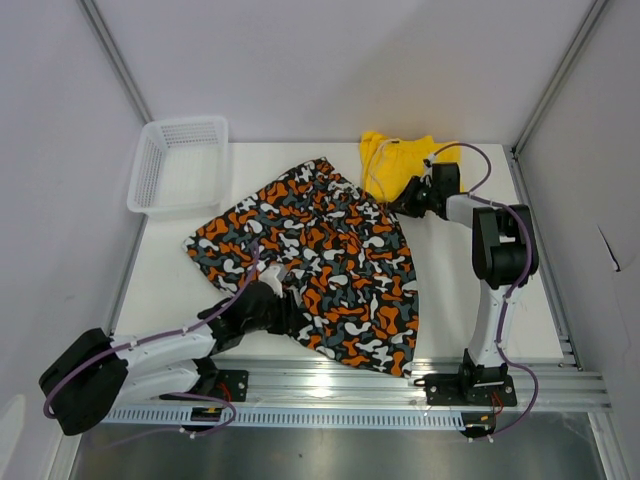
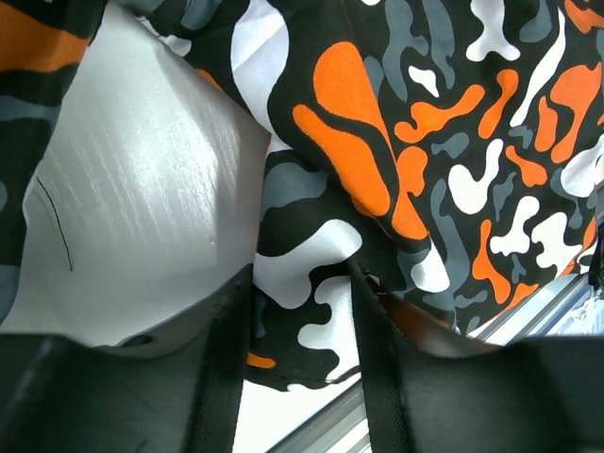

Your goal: Fold and stack the shorts

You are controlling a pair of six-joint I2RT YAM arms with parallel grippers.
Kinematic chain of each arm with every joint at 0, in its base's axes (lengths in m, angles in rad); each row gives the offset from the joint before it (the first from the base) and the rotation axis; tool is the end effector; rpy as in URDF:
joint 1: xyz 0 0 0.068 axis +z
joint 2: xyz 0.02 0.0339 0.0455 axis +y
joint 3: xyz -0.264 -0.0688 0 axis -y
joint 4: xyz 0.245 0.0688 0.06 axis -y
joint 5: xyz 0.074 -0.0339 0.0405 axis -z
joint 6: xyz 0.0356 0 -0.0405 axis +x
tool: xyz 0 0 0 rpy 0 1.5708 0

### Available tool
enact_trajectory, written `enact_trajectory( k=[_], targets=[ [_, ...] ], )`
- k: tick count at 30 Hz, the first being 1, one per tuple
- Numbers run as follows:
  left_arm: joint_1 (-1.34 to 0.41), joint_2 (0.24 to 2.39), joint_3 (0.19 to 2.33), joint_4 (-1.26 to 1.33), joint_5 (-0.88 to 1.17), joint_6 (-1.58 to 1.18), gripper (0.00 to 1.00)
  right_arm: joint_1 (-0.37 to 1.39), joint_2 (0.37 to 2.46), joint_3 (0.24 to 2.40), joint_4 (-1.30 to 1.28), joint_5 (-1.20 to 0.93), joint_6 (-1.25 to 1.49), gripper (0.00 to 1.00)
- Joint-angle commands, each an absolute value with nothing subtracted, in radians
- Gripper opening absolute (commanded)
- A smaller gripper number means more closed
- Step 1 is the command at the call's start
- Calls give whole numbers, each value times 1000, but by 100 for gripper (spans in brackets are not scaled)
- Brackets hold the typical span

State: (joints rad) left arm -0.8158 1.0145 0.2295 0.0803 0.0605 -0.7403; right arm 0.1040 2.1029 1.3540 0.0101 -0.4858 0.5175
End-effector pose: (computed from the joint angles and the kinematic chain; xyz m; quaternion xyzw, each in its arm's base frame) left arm 0.1216 -0.1324 0.1360 0.0469 0.9062 -0.3140 0.2795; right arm 0.4480 0.0635 0.1471 0.0871 0.8889 0.3294 0.3062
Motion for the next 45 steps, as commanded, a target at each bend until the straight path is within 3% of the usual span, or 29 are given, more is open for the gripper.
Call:
enact_trajectory(
  k=[1, 4, 8, 9, 13, 24, 32, 34, 35, 37, 38, 43, 45],
  targets=[
    [-821, 1011, 187, 49, 74, -730, 43, 124, 2112, 1393, 20, -476, 514, 13],
    [-821, 1012, 166, 75, 78, -738, 27, 130, 2085, 1376, 6, -433, 511, 3],
    [-821, 1020, 150, 83, 97, -747, 13, 120, 2043, 1347, 6, -399, 512, 0],
    [-821, 1017, 149, 77, 100, -749, 0, 118, 2037, 1344, 6, -391, 514, 0],
    [-821, 957, 147, 14, 123, -767, 0, 106, 2007, 1319, -29, -358, 535, 0],
    [-819, 533, 91, -299, 196, -865, 0, 49, 1901, 1180, -83, -207, 614, 0],
    [-819, 502, 80, -359, 152, -891, 0, -18, 1812, 1039, -120, -92, 678, 0],
    [-819, 537, 80, -347, 155, -882, 9, -18, 1787, 1002, -112, -86, 686, 0],
    [-819, 554, 83, -330, 158, -877, 27, -18, 1776, 990, -110, -86, 689, 0],
    [-821, 606, 77, -295, 205, -887, 42, -17, 1738, 956, -112, -87, 696, 0],
    [-822, 620, 72, -250, 225, -893, 56, -12, 1723, 944, -112, -80, 701, 0],
    [-831, 585, 107, -332, 181, -891, 84, 32, 1625, 893, -161, -32, 704, 0],
    [-833, 574, 124, -330, 179, -893, 91, 47, 1606, 887, -185, 0, 704, 0]
  ],
)
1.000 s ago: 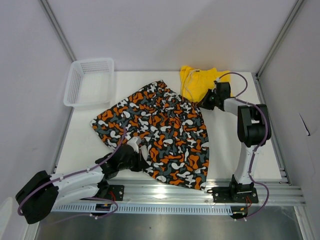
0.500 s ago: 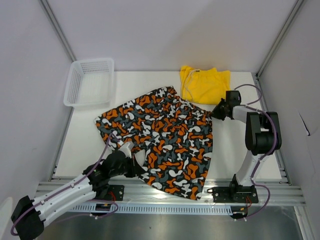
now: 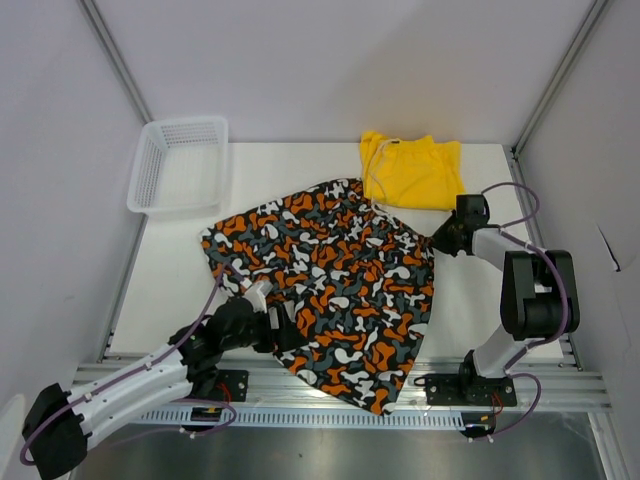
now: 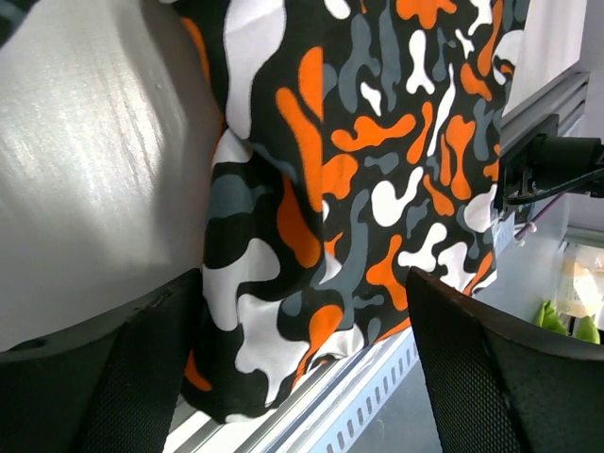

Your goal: Fold and stack the shorts

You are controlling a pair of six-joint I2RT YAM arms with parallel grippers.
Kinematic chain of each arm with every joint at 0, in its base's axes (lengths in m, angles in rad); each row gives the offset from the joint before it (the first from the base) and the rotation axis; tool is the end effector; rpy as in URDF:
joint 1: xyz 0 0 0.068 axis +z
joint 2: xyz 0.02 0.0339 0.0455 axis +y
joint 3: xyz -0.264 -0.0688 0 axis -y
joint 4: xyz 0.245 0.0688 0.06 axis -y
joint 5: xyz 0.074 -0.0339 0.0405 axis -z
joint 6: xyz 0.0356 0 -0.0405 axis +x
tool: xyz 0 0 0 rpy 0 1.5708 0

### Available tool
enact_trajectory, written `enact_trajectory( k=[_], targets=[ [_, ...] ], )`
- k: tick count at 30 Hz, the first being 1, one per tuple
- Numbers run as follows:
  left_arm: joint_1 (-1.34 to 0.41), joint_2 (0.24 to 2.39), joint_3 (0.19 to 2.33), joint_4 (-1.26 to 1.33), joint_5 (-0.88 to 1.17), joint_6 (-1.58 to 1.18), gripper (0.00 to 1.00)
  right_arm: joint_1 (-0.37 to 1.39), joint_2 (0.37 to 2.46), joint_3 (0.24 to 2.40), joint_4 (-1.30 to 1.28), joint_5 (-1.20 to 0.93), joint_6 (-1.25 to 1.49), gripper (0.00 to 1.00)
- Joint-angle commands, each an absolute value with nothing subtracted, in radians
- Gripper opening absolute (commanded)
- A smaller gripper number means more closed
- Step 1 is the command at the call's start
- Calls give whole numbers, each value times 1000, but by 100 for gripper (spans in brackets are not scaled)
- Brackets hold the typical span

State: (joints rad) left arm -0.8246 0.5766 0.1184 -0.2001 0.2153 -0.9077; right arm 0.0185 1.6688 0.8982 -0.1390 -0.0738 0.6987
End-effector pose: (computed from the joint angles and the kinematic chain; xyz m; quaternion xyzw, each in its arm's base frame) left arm 0.0833 -0.1014 0.1363 0.0102 0.8937 -0.3962 0.2103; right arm 0.3305 0.0087 0.1622 0.3040 0.8951 0.1465 0.2915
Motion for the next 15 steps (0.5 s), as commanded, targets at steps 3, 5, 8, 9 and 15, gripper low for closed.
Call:
enact_trajectory(
  k=[3, 5, 8, 9, 15],
  targets=[
    [-834, 590, 144, -325, 180, -897, 93, 43, 1582, 876, -213, 43, 698, 0],
    [-839, 612, 170, -336, 160, -891, 93, 38, 1574, 865, -222, 44, 696, 0],
    [-844, 658, 204, -347, 126, -873, 94, 31, 1563, 859, -241, 61, 692, 0],
    [-844, 684, 215, -348, 114, -867, 94, 26, 1560, 848, -244, 70, 692, 0],
    [-844, 762, 241, -368, 37, -854, 92, -55, 1557, 799, -227, 54, 681, 0]
  ],
)
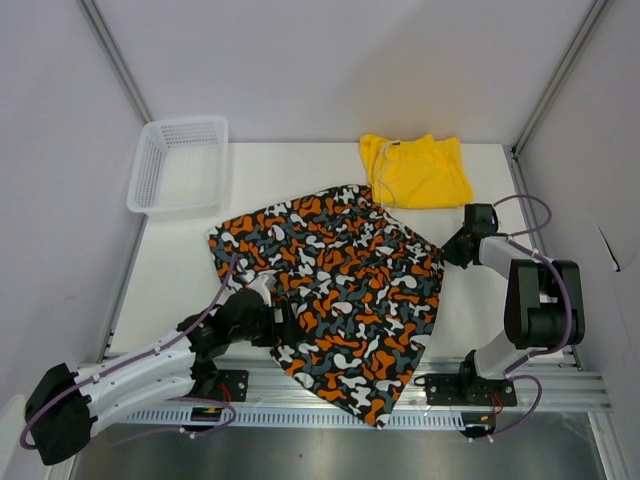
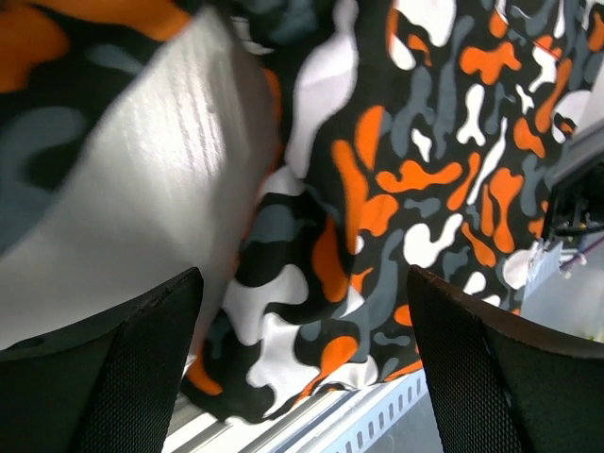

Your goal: Fold and stack the shorts

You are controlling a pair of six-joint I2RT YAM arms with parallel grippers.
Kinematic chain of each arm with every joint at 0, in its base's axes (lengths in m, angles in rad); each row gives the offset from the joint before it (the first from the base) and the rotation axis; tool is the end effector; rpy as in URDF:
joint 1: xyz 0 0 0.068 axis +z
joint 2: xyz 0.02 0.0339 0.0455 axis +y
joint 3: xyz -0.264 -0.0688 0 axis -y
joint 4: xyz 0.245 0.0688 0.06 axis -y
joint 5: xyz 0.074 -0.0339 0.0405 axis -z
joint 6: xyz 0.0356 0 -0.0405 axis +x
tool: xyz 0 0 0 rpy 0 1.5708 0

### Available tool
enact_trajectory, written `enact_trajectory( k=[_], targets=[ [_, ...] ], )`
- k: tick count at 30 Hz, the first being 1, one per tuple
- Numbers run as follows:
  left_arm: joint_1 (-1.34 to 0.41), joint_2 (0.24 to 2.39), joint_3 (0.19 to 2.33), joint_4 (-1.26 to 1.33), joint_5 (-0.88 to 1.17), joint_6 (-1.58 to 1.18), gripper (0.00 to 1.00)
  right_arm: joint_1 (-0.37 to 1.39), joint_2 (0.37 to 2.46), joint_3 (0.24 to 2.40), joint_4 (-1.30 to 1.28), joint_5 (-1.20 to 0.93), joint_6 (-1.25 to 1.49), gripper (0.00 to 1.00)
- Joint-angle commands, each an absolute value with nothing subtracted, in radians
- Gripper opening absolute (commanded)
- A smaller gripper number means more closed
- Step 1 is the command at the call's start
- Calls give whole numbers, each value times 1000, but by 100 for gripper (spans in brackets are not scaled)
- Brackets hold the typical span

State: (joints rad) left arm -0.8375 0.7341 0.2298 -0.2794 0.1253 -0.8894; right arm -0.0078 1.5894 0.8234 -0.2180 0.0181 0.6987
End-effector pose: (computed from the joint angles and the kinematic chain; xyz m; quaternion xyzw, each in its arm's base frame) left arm 0.0937 -0.1107 0.1473 0.0001 0.9221 -0.3285 0.2047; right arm 0.3037 -0.0030 0.1596 0.3336 0.8972 0.0898 0.2750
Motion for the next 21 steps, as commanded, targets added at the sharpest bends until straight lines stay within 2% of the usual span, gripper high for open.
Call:
enact_trajectory(
  k=[1, 9, 14, 21],
  targets=[
    [-844, 753, 245, -382, 29, -853, 92, -70, 1557, 793, -224, 46, 677, 0],
    [-844, 719, 421, -511, -64, -839, 93, -95, 1494, 724, -225, 58, 661, 0],
    [-844, 744, 561, -647, -202, -809, 95, -65, 1395, 617, -187, 12, 690, 0],
    [-828, 839, 678, -706, -348, -805, 99, 152, 1361, 611, -221, 35, 741, 0]
  ],
)
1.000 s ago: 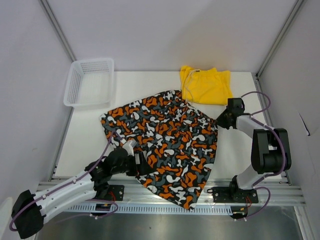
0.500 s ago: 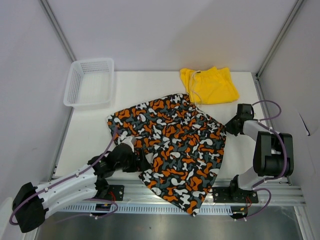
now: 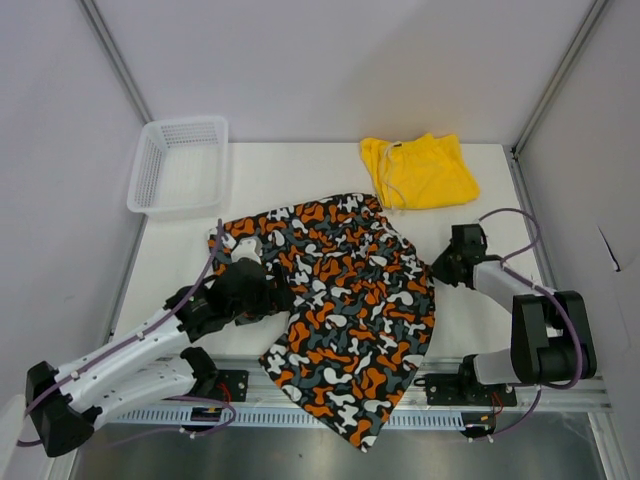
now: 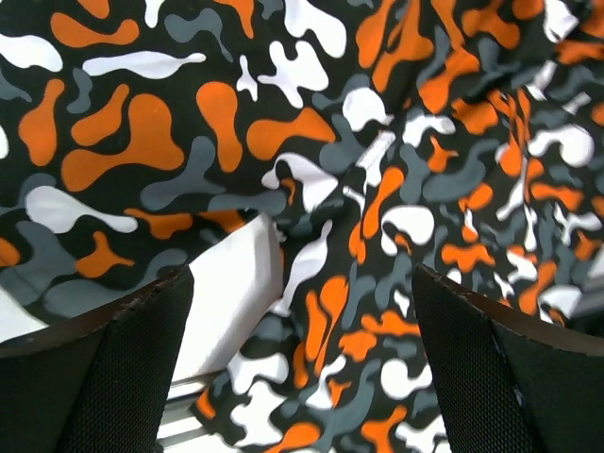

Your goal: Fold and stack the shorts

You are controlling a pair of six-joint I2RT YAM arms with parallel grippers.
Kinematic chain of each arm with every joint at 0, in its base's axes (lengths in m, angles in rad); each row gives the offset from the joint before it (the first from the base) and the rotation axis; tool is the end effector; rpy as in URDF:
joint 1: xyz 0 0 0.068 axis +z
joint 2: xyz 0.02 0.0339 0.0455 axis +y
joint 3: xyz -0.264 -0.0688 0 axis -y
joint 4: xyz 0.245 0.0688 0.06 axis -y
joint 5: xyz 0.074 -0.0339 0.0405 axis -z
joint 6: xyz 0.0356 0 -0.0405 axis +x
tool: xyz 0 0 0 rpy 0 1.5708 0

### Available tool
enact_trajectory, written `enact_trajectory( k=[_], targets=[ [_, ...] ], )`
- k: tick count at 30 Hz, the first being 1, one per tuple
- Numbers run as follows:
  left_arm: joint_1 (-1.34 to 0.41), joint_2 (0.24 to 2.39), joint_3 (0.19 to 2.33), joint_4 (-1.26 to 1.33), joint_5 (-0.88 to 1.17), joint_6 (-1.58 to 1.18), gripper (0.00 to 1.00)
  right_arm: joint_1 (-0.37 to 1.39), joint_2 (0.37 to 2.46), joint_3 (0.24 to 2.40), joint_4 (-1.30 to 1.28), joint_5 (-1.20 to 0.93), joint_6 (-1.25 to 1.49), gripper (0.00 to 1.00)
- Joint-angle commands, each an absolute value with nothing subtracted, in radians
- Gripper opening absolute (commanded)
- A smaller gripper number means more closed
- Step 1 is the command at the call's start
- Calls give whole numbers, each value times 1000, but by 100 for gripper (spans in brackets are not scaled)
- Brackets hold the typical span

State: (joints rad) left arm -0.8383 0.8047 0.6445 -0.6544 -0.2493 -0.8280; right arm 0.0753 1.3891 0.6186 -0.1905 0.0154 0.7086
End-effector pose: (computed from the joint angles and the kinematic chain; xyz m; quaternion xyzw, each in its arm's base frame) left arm 0.1154 -0.1152 0.2450 -0.0411 0.9224 -0.1934 0.3319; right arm 0.2520 0.0185 0.1557 0.2992 0.9057 0.1079 0.2802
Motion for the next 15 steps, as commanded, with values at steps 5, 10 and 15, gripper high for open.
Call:
enact_trajectory(
  k=[5, 10, 15],
  targets=[
    [-680, 890, 657, -614, -230, -712, 99, 282, 1310, 618, -290, 97, 779, 0],
    [-499, 917, 604, -517, -144, -669, 99, 273, 1250, 595, -345, 140, 782, 0],
    [-424, 942, 552, -387, -114, -690, 99, 239, 1241, 571, -382, 172, 824, 8]
  ],
)
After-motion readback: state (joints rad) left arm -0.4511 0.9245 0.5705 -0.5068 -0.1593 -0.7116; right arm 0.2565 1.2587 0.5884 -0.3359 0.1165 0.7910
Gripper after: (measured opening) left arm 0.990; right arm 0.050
